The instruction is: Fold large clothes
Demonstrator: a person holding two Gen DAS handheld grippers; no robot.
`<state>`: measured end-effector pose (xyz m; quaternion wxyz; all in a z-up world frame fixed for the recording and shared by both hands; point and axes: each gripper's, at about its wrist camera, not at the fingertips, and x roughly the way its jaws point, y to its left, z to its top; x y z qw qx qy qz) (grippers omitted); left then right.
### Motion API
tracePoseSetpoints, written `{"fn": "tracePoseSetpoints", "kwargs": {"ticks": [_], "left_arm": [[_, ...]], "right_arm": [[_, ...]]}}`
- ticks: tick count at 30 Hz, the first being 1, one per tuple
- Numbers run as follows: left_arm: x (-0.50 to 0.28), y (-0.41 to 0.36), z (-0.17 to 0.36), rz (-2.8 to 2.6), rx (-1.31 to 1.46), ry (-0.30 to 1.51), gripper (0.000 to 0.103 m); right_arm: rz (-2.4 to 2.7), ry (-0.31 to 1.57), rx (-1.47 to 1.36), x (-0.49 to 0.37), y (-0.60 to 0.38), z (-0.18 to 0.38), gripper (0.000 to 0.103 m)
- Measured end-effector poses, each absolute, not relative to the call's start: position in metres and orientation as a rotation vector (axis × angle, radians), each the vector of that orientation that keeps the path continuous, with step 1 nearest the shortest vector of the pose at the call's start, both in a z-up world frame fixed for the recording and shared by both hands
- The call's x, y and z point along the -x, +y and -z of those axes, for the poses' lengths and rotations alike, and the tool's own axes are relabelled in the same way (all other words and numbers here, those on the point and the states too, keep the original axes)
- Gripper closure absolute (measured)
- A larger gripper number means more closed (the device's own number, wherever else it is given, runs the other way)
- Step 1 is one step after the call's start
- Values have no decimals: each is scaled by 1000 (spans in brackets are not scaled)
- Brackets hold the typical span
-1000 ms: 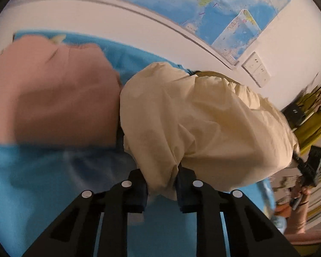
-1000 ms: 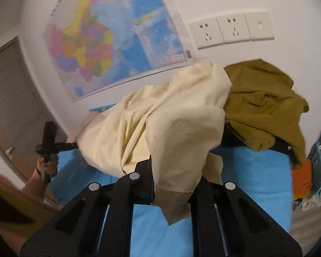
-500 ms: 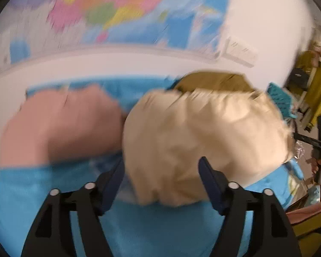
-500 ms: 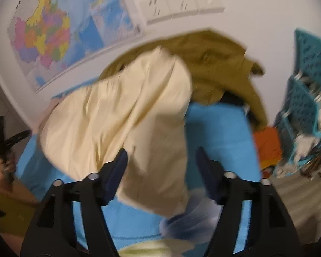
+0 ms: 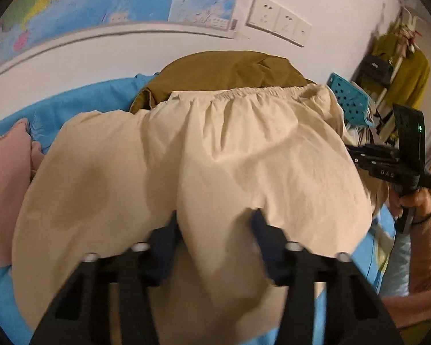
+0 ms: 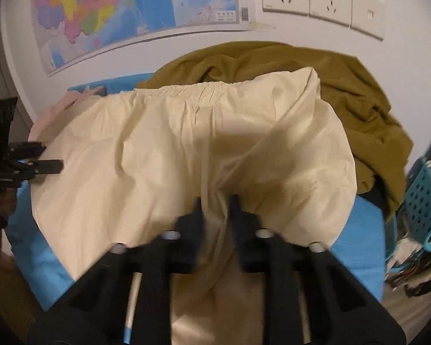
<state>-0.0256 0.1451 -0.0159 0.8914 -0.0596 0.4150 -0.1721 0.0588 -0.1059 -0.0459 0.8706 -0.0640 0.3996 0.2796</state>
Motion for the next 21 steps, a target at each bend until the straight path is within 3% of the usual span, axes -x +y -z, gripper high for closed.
{"fn": "tracePoseSetpoints", "kwargs": {"ticks": [2,4,7,11,15,20,21], "left_arm": [[19,151,11,322,134,845,91],[12,160,5,312,173,838,99],[6,164,-4,267,178,783,100],[-5,170,14,241,199,828,96],[-5,177,26,231,198,830,87],[-2,183,25,219,197,810,73],[-2,185,25,224,203,817,73]], "right_arm": [[-590,810,110,-63,-107,36,99],[-578,730,79,-63,-110,16,99],[-596,666,3,-70,-110,-2,99],[-561,804,106,-98,-92,35,96],[-568,854,91,-101,-101,49,75],[-590,713,-24,-60,-145,14,51],[-575,692,-28,-50,-153,10,38]]}}
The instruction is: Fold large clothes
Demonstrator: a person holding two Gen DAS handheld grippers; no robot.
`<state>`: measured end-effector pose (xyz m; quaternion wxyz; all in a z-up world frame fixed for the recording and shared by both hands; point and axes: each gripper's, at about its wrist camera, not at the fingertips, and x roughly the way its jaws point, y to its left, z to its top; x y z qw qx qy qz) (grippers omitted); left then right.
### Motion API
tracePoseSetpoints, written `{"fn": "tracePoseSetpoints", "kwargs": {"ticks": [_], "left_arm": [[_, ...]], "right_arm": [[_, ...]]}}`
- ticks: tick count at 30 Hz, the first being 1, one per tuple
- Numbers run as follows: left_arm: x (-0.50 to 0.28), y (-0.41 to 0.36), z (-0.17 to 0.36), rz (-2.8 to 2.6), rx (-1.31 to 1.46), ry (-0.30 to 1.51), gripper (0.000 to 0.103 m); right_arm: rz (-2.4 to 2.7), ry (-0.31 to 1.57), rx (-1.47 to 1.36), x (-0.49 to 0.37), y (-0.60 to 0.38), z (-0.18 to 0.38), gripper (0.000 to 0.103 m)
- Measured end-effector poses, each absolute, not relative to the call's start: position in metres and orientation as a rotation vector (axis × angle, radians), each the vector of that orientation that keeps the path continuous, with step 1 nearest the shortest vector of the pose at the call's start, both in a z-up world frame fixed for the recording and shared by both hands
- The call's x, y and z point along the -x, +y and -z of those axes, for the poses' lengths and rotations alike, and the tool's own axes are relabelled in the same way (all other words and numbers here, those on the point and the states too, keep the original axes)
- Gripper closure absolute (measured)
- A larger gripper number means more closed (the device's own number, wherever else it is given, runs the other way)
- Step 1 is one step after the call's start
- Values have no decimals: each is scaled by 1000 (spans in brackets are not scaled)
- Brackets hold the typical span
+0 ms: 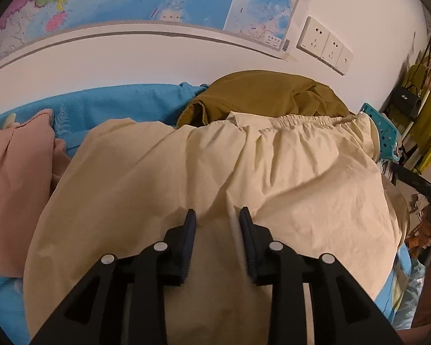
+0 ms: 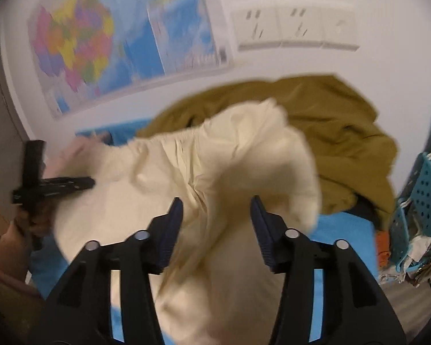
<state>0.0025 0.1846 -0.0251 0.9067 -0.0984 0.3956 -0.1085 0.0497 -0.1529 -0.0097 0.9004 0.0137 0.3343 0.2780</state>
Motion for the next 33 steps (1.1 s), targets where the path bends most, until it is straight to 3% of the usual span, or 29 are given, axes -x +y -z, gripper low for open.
{"fn": "tracePoseSetpoints", "kwargs": {"ticks": [4,7,8,9,11,12,17,20,22,23,29,33], "left_arm": [[-6,184,28,224,203,820,72],[-7,183,29,222,194,817,71],[-8,183,30,223,196,818,71],[-8,183,31,224,198,820,70],[-10,184,32,222,203,825,70],[-11,184,33,222,200,828,70],[-10,179,38,215,174,821,67],[-10,180,41,217,184,823,66],[-8,182,39,211,188,826,65],[-5,182,35,201,180,820,64],[35,191,9,167,112,737,54],[55,206,4,146,113,725,48]], "right_arm": [[-515,755,-38,-14,-185,24,26],[-506,847,-44,3,-195,52,25],[-496,889,-36,7,-196,66,30],[-515,905,-55,9,-198,75,56],[-521,898,-68,10,-203,76,86],[-507,885,-75,8,-208,69,92],[-385,807,-21,-4,-219,46,92],[-310,887,92,-16,-204,77,73],[-313,903,-3,-18,-215,75,69],[-314,894,-42,-15,-221,70,61],[-399,706,-66,19,-210,10,54],[-530,658,-69,14,-174,2,51]]}}
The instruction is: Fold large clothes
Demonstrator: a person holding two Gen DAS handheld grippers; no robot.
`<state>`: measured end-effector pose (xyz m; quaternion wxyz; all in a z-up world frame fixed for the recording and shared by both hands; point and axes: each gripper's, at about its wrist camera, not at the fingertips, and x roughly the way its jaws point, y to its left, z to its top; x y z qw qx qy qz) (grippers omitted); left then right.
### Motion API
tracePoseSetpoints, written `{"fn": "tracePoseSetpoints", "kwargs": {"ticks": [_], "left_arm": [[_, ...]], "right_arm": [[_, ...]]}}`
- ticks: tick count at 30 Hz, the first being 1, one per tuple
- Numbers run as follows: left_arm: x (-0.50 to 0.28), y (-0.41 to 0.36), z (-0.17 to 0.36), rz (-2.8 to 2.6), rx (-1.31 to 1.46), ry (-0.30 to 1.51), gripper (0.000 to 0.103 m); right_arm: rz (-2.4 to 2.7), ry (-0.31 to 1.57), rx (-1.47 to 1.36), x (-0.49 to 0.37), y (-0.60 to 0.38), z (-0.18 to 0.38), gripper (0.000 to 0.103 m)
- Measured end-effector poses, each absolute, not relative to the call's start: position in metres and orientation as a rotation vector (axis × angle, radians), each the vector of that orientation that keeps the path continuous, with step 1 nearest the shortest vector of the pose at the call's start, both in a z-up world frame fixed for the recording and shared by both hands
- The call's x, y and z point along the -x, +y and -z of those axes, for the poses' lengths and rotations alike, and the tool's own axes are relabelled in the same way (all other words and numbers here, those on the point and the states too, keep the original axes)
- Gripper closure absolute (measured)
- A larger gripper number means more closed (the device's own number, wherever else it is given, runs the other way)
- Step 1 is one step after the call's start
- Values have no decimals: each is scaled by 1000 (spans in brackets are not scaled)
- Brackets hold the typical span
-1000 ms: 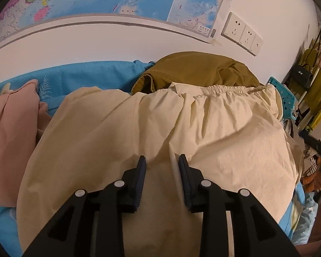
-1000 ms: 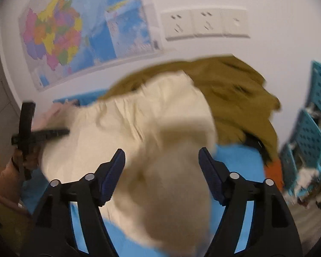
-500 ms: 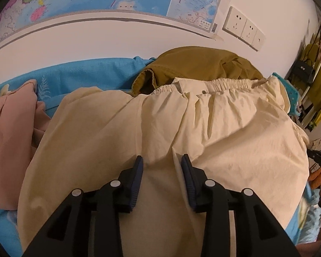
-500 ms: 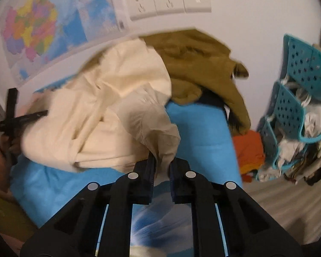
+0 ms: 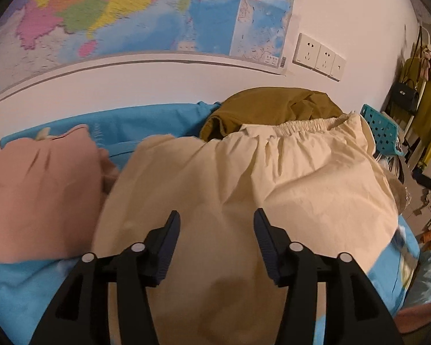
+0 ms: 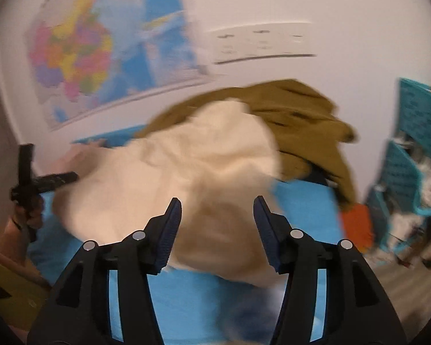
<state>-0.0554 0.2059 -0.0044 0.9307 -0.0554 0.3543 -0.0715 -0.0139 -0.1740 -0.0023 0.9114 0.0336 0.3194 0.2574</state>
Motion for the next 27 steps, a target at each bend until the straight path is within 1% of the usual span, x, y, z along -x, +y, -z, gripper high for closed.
{"fn": "tracePoseSetpoints", "kwargs": {"ticks": [1,2,4,5,6,7,8,9,10,13,14,15,17,19,21,22,23,25,27], "left_arm": [[58,208,6,131,106,731,48],[59,213,11,115,104,747,48],[59,220,21,109,124,771,48],[58,223,26,110,133,776,48],[57,223,29,105,130,776,48],[55,224,32,94,123,774,48],[51,224,37,91,119,776,46],[49,223,39,95,120,780,43],[46,224,41,96,121,782,42],[47,222,36,81,101,792,42],[51,223,32,76,105,784,42],[57,225,27,74,113,765,42],[75,236,16,79,141,709,41],[92,250,12,68,179,687,42],[100,258,15,74,197,691,44],[102,260,19,68,198,705,46],[100,262,28,56,195,744,50],[95,264,40,56,228,781,51],[89,266,50,60,258,800,51]], "right_arm": [[-587,673,-73,7,-157,8,51],[-619,688,-63,-2,-143,14,53],[-647,708,-50,-15,-124,25,52],[-673,735,-40,-25,-110,35,54],[-652,756,-9,-36,-99,47,58],[-615,788,21,-49,-91,60,59],[-608,823,15,-58,-88,71,60],[-597,852,3,-66,-85,80,66],[-580,872,-18,-74,-86,87,67],[-568,889,-48,-75,-89,79,66],[-559,880,-52,-69,-91,72,63],[-558,861,-59,-62,-94,63,59],[-580,810,-76,-48,-98,46,56],[-604,757,-77,-32,-98,31,56],[-676,721,-78,-19,-88,20,54],[-706,721,-64,-14,-79,19,53],[-727,730,-46,-14,-70,21,53],[-733,782,6,-20,-50,37,53],[-734,865,-5,-32,-39,59,53]]}}
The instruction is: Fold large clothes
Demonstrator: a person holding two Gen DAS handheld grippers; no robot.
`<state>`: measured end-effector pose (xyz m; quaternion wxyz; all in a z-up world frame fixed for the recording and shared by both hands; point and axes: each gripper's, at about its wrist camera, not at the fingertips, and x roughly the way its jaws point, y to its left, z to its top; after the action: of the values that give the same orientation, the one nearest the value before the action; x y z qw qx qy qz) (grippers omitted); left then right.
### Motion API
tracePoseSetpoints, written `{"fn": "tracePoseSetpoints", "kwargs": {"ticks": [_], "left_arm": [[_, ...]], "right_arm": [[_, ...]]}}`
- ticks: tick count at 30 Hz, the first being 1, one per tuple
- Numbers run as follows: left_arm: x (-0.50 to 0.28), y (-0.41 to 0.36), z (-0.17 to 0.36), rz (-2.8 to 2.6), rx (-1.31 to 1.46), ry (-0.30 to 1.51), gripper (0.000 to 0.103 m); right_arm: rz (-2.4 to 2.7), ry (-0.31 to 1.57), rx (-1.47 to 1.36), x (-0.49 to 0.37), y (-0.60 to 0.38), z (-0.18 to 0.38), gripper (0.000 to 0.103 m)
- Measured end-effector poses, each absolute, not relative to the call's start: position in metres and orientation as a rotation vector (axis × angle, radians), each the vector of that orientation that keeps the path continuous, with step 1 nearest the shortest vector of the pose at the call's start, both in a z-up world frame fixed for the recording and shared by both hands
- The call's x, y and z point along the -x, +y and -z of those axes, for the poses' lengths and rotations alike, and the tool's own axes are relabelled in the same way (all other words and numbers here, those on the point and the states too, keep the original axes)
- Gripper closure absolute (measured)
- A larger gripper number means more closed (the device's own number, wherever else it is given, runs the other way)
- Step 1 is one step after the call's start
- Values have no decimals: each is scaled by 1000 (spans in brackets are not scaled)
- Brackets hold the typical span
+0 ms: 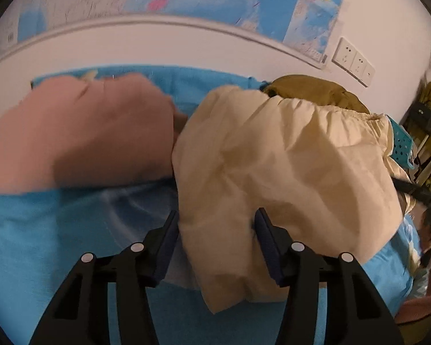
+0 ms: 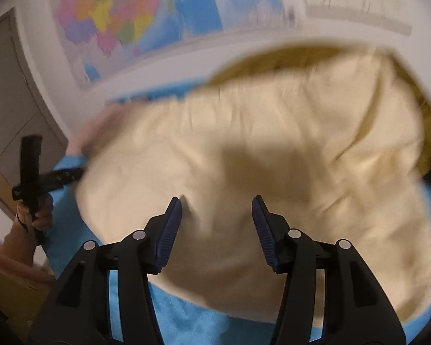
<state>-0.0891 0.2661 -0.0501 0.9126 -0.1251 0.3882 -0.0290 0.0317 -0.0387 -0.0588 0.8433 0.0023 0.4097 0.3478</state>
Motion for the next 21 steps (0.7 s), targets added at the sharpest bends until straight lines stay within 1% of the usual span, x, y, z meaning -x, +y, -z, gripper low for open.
{"fn": "tracePoseSetpoints", "kwargs": {"ticks": [1,3,4,6,7,9,14,18,21], "left_arm": [[87,267,54,60,265,808,50],[84,270,62,52,296,840,43],[83,272,64,50,312,852,43],[87,277,59,51,332,855,42],[91,278,57,47,332,857,42],[104,280,51,59,342,848,42],[136,277,46,152,377,859,41],[148,262,57,269,453,901,41],[144,248,62,315,463,912,41]], "right_arm": [[-707,888,-17,-39,-36,70,53],[-698,897,-35,-42,-38,74,53],[-693,904,-56,-42,-39,72,52],[-698,910,-90,-38,-43,65,44],[-703,911,-116,-33,-49,59,42],[-716,905,-177,-23,-63,49,35],[-745,950,-417,6,-116,47,25],[-676,1039,-537,23,-142,73,24],[-643,1054,-596,24,-150,83,24]]}}
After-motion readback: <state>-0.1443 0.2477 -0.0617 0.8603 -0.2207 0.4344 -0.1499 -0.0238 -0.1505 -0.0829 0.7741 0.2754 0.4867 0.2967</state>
